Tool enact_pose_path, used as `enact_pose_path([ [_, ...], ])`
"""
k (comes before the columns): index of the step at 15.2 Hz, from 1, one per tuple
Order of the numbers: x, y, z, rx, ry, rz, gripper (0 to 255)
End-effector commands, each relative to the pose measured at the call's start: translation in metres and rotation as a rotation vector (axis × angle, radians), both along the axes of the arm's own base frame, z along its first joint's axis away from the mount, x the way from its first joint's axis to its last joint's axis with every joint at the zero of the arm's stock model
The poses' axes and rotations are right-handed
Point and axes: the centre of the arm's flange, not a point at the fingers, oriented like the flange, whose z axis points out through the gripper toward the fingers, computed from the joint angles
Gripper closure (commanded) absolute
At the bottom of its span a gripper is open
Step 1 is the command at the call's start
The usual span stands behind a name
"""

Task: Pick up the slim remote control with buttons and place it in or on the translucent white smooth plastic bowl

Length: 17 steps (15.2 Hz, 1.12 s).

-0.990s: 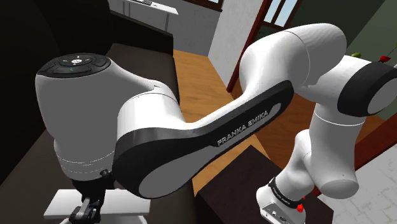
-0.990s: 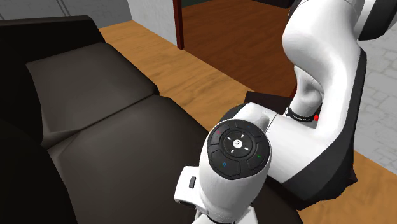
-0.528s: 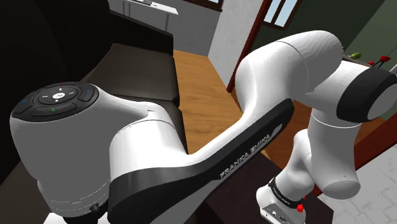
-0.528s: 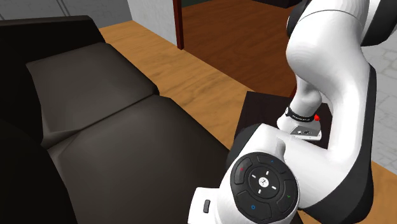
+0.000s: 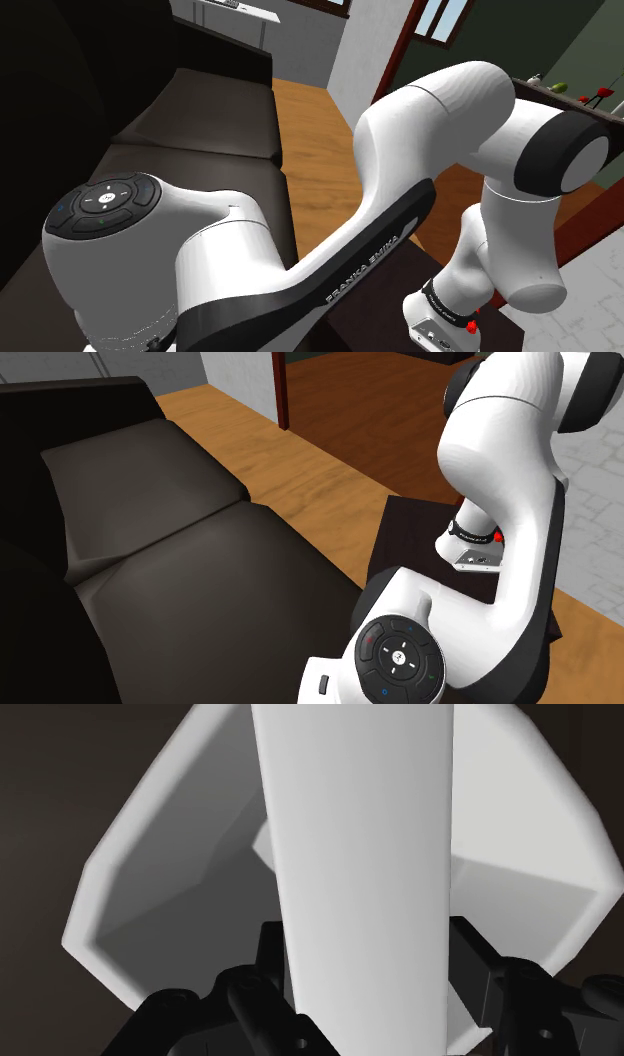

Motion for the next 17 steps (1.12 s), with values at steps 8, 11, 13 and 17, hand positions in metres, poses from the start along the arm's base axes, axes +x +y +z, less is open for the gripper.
enact_pose_path([
  [8,0.000,0.000,-0.008,0.001,0.000,0.000,255],
  [11,0.000,-0.001,-0.007,0.001,0.000,0.000,0],
  [13,0.000,-0.001,-0.007,0.001,0.000,0.000,0],
  [17,0.001,-0.001,0.032,0.001,0.000,0.000,0],
])
